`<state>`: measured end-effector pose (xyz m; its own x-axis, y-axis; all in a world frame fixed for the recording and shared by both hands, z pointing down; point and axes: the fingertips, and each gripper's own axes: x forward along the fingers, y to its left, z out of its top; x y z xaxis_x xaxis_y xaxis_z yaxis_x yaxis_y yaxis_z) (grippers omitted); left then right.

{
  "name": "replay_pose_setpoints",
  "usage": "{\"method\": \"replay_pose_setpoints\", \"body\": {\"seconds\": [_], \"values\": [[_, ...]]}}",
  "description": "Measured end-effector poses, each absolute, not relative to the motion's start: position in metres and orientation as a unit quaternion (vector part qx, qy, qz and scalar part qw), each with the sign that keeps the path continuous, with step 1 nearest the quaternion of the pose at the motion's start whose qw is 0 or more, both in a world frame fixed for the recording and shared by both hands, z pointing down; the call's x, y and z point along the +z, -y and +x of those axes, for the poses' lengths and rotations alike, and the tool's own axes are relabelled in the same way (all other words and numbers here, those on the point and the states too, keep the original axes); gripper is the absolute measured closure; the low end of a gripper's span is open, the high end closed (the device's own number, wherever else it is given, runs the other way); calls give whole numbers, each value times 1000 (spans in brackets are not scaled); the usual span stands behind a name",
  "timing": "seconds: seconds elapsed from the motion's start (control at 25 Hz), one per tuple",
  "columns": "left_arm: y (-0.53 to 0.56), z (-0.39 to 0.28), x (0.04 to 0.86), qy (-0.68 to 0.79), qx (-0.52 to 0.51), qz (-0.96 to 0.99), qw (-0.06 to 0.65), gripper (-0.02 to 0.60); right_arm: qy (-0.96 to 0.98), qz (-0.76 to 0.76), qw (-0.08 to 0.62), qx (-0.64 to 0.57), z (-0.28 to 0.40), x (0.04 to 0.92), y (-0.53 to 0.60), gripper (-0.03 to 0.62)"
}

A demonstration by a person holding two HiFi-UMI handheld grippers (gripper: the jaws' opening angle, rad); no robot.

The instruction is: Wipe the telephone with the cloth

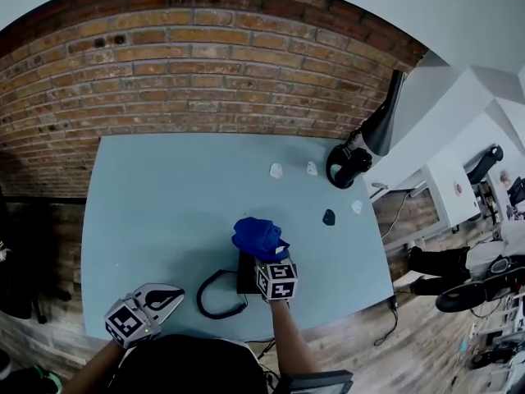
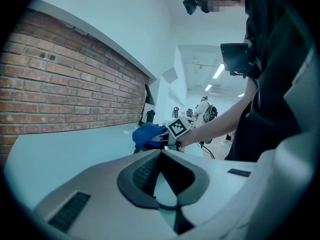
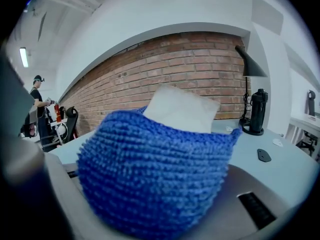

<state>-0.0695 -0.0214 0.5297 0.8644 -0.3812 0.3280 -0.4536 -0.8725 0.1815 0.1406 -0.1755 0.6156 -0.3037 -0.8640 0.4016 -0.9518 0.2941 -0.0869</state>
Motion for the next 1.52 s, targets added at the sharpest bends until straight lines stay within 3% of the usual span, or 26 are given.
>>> {"method": "replay_pose_setpoints", "body": {"seconds": [1.52], "values": [[9, -72, 537, 228, 130, 955, 135, 560, 777, 594, 155, 138, 134, 641, 128, 465]]}}
